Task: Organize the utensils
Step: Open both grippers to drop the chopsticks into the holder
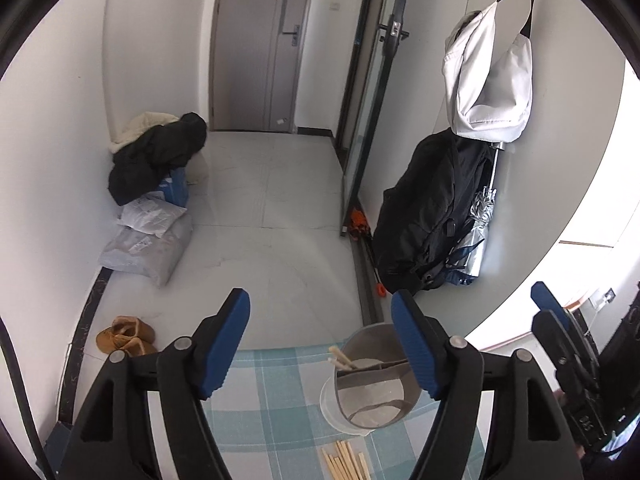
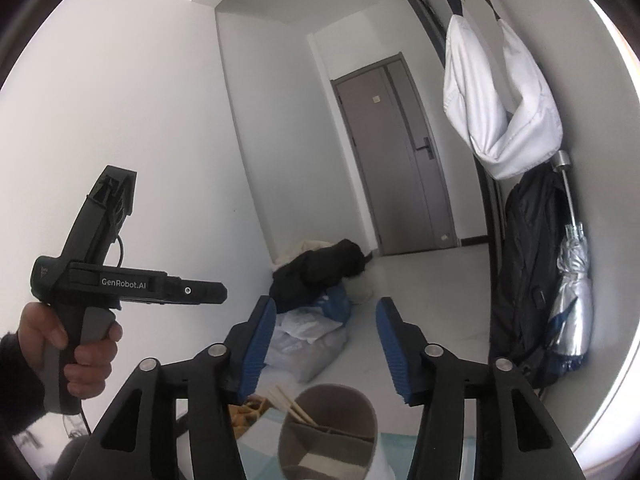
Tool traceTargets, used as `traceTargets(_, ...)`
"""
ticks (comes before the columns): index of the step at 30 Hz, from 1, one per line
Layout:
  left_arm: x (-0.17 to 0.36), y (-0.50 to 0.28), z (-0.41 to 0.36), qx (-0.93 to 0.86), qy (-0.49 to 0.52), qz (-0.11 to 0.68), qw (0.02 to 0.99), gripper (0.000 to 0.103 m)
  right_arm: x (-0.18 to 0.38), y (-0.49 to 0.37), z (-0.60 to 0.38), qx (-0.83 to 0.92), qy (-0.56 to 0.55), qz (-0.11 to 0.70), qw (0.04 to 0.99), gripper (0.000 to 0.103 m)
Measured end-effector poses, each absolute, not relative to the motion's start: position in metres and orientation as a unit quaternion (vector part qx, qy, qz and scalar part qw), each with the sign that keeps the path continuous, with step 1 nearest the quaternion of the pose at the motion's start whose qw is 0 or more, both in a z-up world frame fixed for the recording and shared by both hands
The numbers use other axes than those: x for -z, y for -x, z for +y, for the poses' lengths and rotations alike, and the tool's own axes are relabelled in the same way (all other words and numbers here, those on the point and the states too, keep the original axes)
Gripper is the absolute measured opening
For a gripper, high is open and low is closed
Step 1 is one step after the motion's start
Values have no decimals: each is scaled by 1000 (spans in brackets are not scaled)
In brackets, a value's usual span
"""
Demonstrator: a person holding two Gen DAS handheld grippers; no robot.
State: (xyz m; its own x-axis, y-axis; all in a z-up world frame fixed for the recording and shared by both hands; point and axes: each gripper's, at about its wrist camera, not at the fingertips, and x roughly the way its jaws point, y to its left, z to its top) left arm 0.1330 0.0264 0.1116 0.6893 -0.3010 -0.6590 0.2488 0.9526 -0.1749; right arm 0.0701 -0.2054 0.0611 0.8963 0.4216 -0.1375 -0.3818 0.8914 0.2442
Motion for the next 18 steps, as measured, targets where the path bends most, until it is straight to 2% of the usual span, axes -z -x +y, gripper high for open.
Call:
traceTargets(5,-116,-103,27,119,29,330,936,82,-66,-49,-204,-193,-110,97,970,79)
traceTargets(12,-108,-64,28,94,34,287,953,92,-65,-16,-196,-167,-112,116,973,87)
traceTargets(18,-80,-45,32,82,47,291,952,95,-49,0,-189,-140,-103,149,973,94)
